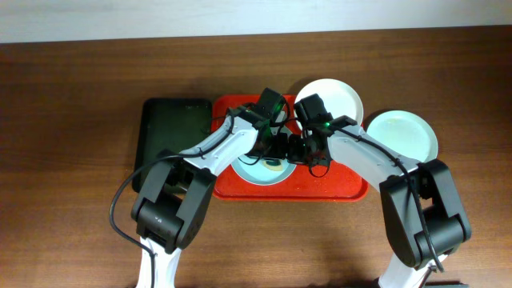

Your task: Clean dirty plates on tray and stack at the side

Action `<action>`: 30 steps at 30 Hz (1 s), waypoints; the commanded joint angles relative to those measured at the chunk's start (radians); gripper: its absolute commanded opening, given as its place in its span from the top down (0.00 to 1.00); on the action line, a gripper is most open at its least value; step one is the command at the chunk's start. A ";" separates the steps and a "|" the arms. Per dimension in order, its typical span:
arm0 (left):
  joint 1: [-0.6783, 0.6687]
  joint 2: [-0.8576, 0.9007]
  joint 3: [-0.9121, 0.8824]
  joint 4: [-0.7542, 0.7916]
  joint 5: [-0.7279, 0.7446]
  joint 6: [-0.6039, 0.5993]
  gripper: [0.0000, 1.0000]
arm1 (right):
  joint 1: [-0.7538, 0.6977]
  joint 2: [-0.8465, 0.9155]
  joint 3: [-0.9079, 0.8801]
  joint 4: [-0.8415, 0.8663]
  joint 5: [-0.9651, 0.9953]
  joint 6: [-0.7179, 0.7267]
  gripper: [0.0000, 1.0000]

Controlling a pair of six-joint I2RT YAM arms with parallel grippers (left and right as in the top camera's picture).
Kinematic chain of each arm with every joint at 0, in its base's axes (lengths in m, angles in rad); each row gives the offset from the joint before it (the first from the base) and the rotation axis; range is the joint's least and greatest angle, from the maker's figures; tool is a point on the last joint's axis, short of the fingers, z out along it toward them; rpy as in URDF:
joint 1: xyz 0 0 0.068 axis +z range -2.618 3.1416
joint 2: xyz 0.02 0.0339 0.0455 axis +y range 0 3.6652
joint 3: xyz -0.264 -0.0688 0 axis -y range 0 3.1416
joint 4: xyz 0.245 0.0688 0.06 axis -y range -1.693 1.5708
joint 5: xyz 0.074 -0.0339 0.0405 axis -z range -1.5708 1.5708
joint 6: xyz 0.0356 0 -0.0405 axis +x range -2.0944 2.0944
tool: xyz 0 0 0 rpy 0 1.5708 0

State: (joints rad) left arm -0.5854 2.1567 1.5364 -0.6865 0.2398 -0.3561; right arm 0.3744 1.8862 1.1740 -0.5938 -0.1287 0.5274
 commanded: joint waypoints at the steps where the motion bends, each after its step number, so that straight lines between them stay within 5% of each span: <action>1: -0.009 0.031 -0.026 -0.047 -0.031 0.013 1.00 | 0.012 0.020 -0.013 0.006 -0.018 0.001 0.96; 9: 0.100 -0.189 -0.026 -0.116 -0.346 0.014 1.00 | 0.012 0.020 -0.013 0.007 -0.017 0.001 0.96; 30: 0.272 -0.325 -0.027 -0.218 -0.354 0.014 1.00 | 0.012 0.020 -0.017 0.007 -0.017 0.001 0.94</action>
State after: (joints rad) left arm -0.3340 1.8454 1.5085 -0.8917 -0.0868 -0.3557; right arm 0.3748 1.8862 1.1740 -0.5869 -0.1368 0.5274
